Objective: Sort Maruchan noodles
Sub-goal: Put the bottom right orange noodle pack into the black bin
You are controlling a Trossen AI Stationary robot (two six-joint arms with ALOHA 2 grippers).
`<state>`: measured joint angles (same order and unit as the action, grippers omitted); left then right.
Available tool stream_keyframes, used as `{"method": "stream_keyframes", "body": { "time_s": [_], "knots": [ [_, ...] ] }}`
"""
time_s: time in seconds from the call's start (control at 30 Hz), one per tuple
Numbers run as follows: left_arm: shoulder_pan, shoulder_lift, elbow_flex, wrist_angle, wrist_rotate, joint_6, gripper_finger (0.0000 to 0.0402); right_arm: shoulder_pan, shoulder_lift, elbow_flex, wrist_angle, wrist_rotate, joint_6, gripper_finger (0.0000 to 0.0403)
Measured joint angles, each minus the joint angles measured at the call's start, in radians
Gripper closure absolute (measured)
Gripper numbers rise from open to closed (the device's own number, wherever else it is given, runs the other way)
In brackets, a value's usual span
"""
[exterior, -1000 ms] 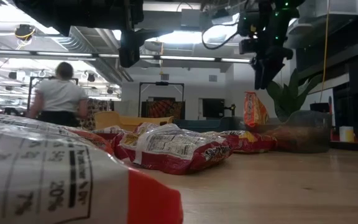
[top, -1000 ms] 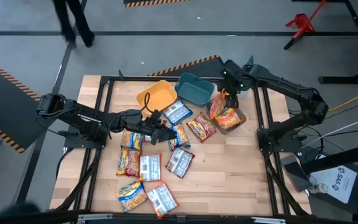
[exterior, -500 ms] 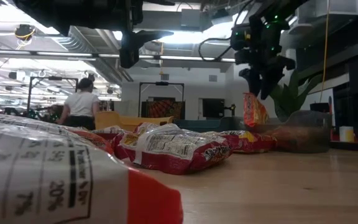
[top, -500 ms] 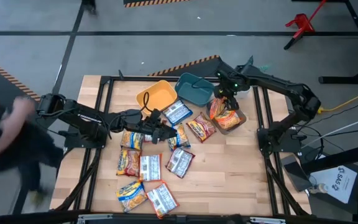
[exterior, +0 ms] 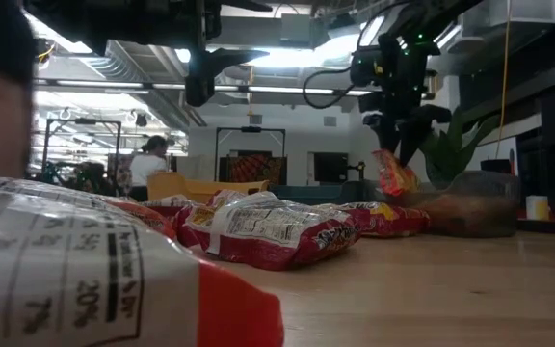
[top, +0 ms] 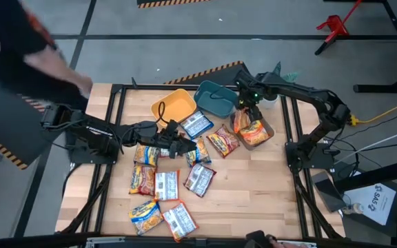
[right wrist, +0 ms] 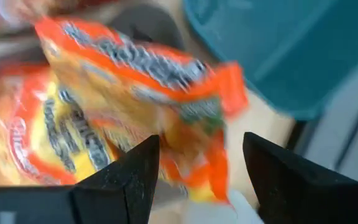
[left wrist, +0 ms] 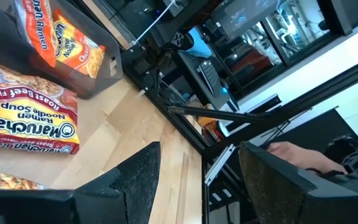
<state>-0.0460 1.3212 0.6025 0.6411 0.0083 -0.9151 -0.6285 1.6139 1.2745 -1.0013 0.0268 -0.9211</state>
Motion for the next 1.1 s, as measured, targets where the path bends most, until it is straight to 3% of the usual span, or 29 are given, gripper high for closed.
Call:
{"method": "stream_keyframes", "body": {
  "time_s": [0.13,0.37,0.7,0.87,0.97,1.1],
  "knots": [
    [0.0,0.0,0.0,0.0,0.0,-0.001,0.0187,0.0,-0.01,0.039,-0.014,0.054,0.029,0.0182],
    [0.0,0.0,0.0,0.0,-0.002,-0.001,0.0187,-0.007,-0.01,0.048,-0.026,-0.06,-0.072,0.0182],
    [0.0,0.0,0.0,-0.001,-0.008,-0.001,0.0187,-0.007,-0.005,-0.007,-0.016,-0.149,-0.125,0.0182],
    [0.0,0.0,0.0,-0.001,-0.018,-0.001,0.0187,-0.006,-0.005,-0.026,-0.03,-0.144,-0.132,0.0186],
    [0.0,0.0,0.0,-0.001,-0.018,-0.001,0.0187,-0.006,-0.005,-0.027,-0.033,-0.098,-0.133,0.021],
    [0.0,0.0,0.0,-0.001,-0.019,-0.002,0.0187,-0.006,-0.005,-0.027,-0.035,-0.025,-0.133,0.0279]
  ]
}}
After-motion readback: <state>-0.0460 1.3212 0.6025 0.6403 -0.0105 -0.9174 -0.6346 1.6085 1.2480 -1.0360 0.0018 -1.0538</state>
